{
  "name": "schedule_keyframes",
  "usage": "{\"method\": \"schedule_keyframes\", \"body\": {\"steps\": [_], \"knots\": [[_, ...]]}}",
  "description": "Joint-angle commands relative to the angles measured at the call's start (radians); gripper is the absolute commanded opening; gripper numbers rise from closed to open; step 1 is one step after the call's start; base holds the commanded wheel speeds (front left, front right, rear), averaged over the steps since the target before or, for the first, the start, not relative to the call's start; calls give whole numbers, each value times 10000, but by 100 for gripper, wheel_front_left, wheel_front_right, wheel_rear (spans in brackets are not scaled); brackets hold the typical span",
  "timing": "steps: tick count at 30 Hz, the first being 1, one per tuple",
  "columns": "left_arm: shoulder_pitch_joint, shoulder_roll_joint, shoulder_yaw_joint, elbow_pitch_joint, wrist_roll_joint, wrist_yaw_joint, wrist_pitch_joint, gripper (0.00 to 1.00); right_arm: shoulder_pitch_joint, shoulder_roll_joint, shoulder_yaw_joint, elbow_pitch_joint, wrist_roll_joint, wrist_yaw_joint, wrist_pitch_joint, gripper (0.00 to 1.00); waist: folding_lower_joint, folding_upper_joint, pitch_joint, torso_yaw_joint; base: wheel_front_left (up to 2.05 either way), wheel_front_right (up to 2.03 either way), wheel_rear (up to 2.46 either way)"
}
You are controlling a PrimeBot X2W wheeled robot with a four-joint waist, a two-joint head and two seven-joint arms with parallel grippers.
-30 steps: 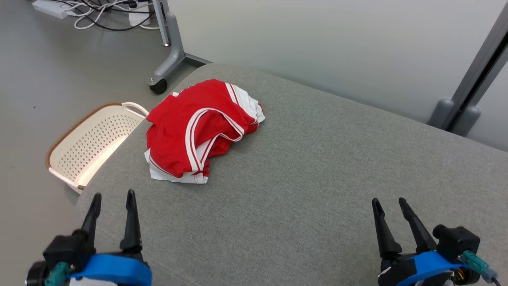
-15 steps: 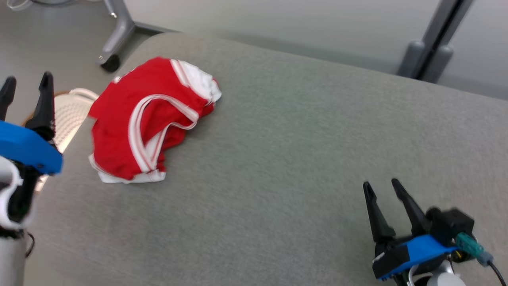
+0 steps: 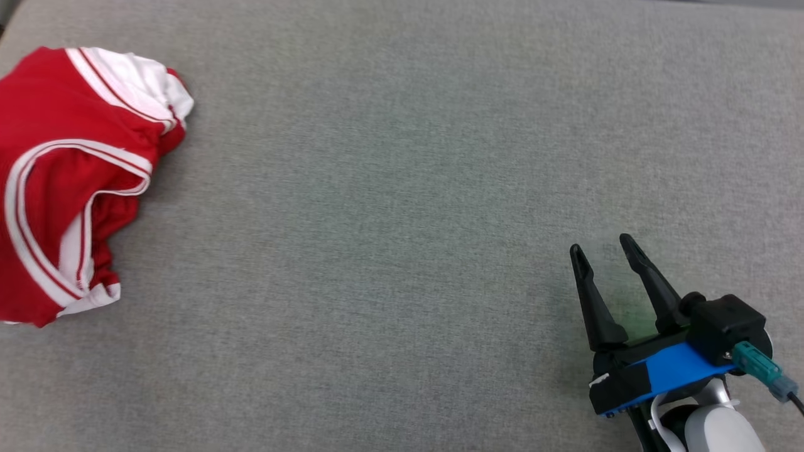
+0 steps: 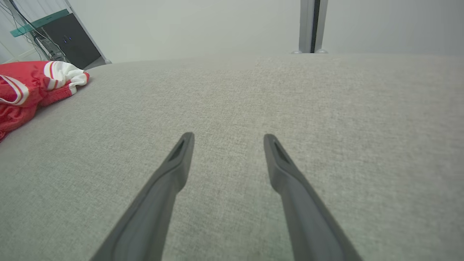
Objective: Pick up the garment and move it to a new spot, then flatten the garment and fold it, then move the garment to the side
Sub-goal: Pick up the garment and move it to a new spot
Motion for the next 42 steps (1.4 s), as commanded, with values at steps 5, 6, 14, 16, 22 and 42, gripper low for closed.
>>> {"method": "schedule_keyframes", "body": {"steps": [5, 6, 14, 16, 22, 42], "knots": [[-291, 307, -22, 631, -64, 266, 597, 100, -157, -52, 23, -343, 69, 5, 41, 100, -3, -3, 422, -321, 0, 0, 0], [-316, 276, 0, 759, -121, 360, 748, 100, -161, -52, 40, -367, 65, 5, 35, 100, -3, -3, 461, -350, 0, 0, 0], [-367, -83, -77, 1065, -839, 363, 1995, 0, -204, -51, -11, -304, 215, 5, -49, 100, -3, -3, 359, -378, 0, 0, 0], [-497, 21, -83, 939, -755, 234, 1795, 0, -202, -51, 4, -198, 302, 5, -110, 100, -3, -3, 179, -323, 0, 0, 0], [-1220, 478, -353, 96, -246, -398, 990, 0, -231, -51, 153, 264, 638, 5, -390, 100, -3, -3, -693, -191, 0, 0, 0], [-3518, -583, -3450, -3250, 761, -1382, 1801, 0, 312, -45, 577, 1872, 1804, 5, -1406, 100, -3, -3, -3212, -2679, 0, 0, 0]]}}
